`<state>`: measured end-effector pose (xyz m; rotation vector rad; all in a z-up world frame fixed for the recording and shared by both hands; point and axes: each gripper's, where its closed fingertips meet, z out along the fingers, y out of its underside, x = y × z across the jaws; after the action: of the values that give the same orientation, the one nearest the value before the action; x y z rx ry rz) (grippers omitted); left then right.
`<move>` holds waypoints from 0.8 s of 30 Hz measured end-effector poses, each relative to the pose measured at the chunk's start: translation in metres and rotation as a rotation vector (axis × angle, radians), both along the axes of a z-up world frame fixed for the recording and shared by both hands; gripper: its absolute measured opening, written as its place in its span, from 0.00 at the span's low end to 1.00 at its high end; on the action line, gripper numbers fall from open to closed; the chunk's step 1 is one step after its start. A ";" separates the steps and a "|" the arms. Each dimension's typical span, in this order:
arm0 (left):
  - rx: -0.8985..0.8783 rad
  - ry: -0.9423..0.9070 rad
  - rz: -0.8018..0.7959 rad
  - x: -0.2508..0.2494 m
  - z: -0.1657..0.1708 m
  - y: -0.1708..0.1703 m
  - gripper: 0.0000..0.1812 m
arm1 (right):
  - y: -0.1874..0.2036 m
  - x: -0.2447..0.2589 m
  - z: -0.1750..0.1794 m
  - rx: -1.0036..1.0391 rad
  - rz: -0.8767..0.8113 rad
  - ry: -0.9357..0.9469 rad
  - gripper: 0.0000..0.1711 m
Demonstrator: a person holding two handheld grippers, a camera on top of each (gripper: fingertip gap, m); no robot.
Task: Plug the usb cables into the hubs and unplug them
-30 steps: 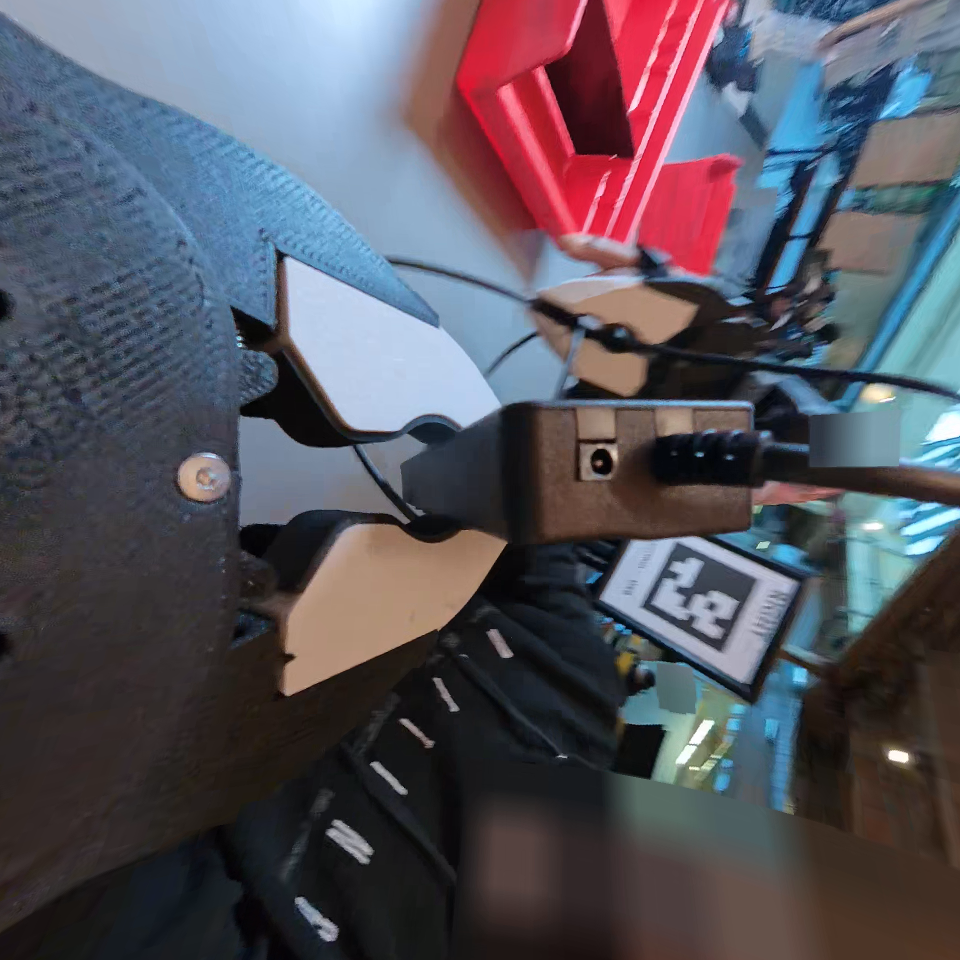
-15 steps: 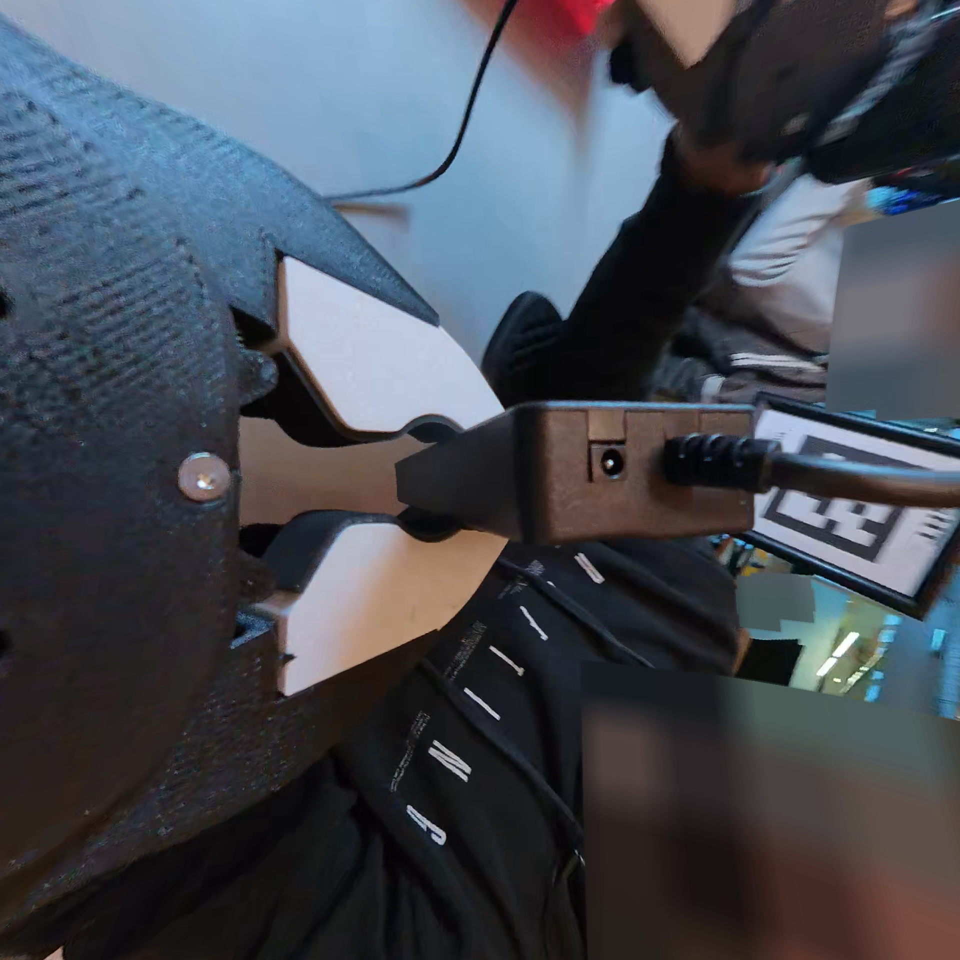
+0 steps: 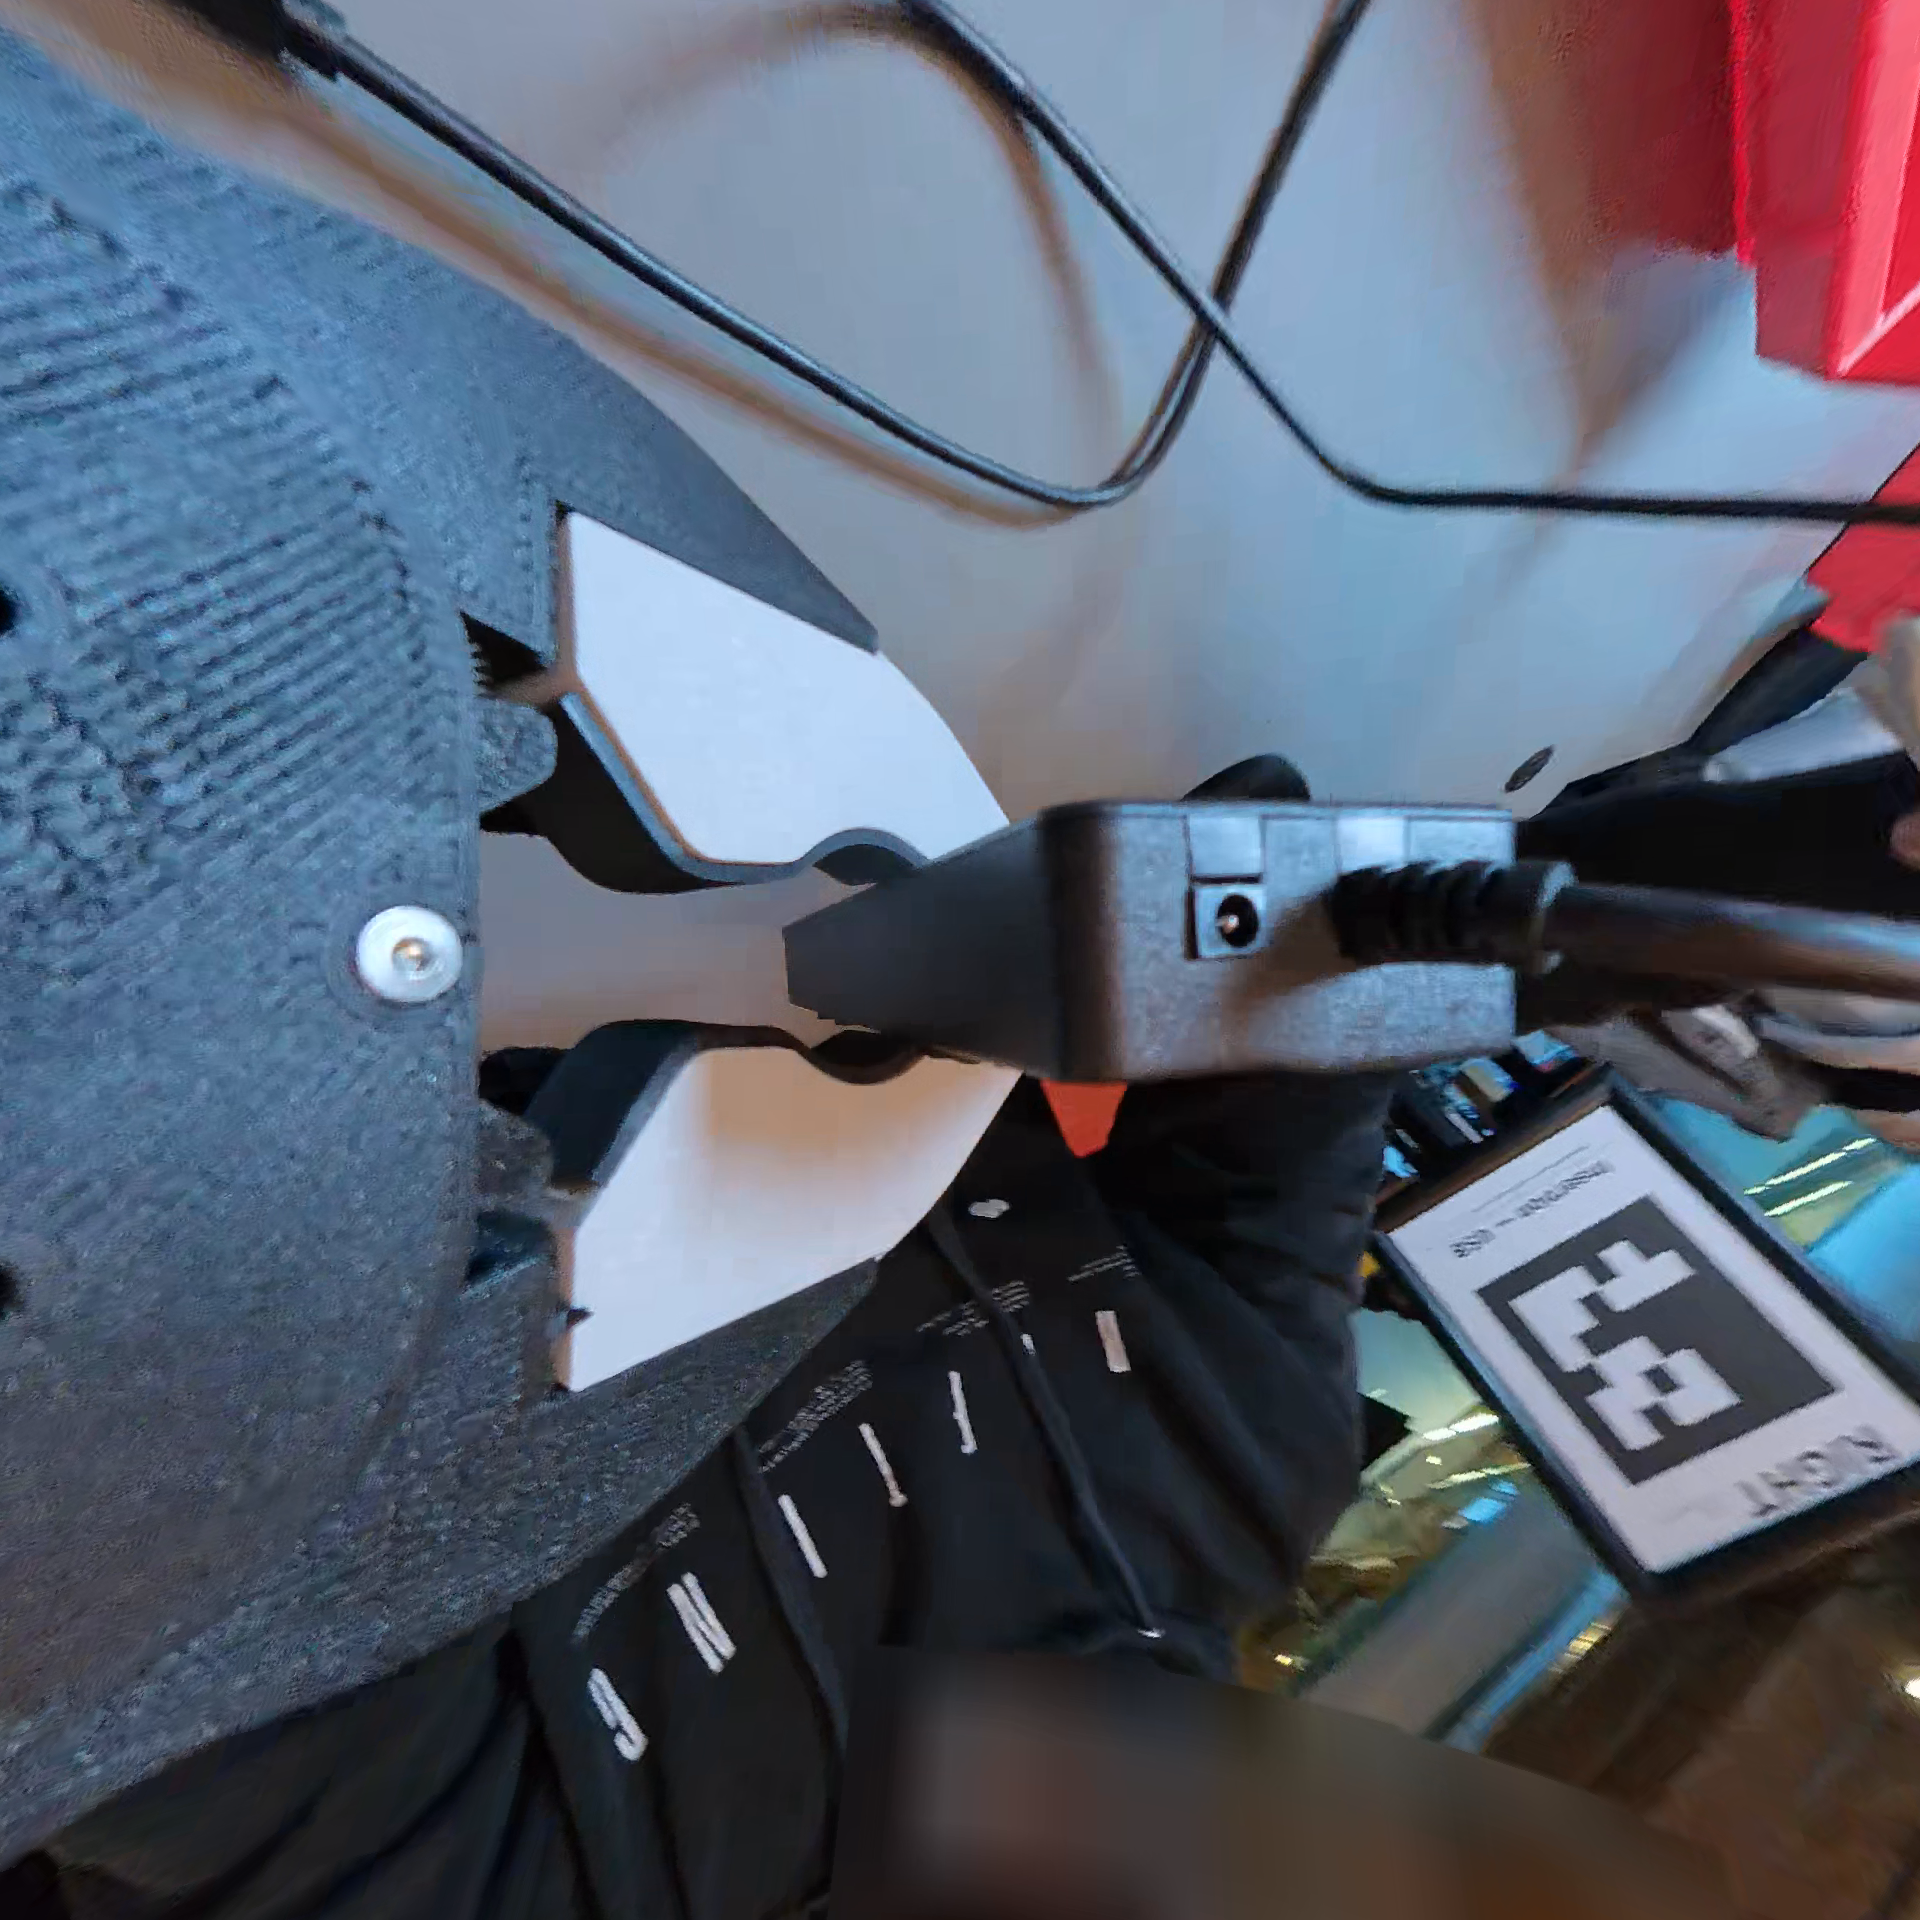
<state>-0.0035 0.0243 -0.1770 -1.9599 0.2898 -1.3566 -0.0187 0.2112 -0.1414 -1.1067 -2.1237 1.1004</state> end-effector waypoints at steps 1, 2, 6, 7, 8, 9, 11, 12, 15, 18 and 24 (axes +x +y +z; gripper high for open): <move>-0.018 -0.019 0.023 -0.004 -0.001 0.003 0.14 | 0.008 0.002 0.013 -0.006 -0.037 0.053 0.43; -0.036 -0.034 0.041 -0.006 -0.003 0.006 0.14 | 0.013 0.005 0.025 -0.005 -0.061 0.095 0.41; -0.081 -0.112 0.089 -0.012 -0.005 0.015 0.14 | -0.017 0.012 0.061 0.105 -0.003 0.236 0.37; -0.083 -0.119 0.074 -0.009 -0.006 0.014 0.14 | -0.030 0.011 0.064 0.160 0.030 0.258 0.37; -0.086 -0.101 0.047 -0.006 -0.009 0.012 0.14 | -0.043 0.009 0.063 0.222 0.058 0.269 0.37; -0.088 -0.063 0.015 -0.001 -0.014 0.008 0.14 | -0.054 0.005 0.060 0.292 0.075 0.271 0.38; -0.102 0.002 -0.052 0.011 -0.023 0.000 0.14 | -0.074 -0.001 0.045 0.418 0.123 0.242 0.39; -0.111 0.022 -0.085 0.016 -0.026 -0.003 0.14 | -0.088 -0.002 0.034 0.452 0.169 0.208 0.39; -0.115 0.093 -0.212 0.034 -0.036 -0.018 0.14 | -0.129 0.000 -0.003 0.496 0.332 0.081 0.39; -0.119 0.211 -0.347 0.047 -0.048 -0.038 0.14 | -0.157 0.009 -0.032 0.495 0.458 -0.037 0.41; -0.082 0.238 -0.447 0.055 -0.045 -0.055 0.14 | -0.202 0.036 -0.039 0.323 0.683 -0.084 0.40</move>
<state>0.0513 -0.0303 -0.2221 -2.2147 0.8379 -1.4186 0.0174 0.0097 -0.1803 -0.2750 -2.7135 0.9277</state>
